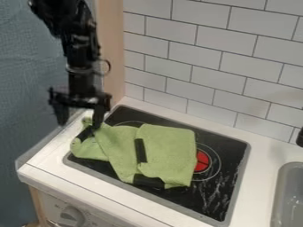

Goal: Unfold the cloth from right to left

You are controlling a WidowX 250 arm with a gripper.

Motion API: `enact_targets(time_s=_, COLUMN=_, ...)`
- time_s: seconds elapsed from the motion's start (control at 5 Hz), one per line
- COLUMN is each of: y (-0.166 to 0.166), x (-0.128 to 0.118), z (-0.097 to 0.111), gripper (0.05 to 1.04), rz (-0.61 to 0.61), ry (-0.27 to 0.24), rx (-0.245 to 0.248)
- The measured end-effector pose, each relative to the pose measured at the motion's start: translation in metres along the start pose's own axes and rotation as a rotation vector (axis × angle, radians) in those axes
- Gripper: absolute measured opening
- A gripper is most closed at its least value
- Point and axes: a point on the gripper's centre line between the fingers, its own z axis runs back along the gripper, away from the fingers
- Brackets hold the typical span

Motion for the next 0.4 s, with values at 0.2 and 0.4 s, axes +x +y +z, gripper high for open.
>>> enact_targets(time_s=0.2, y=0.0008, x=0.0056, z=0.0301, gripper=0.999, rz=-0.007, ry=-0.081, rx=-0.001)
enact_targets(time_s=0.4, y=0.0009, x=0.0054, z=0.0308, gripper=0.999, rz=-0.007, ry=-0.083, rx=-0.001)
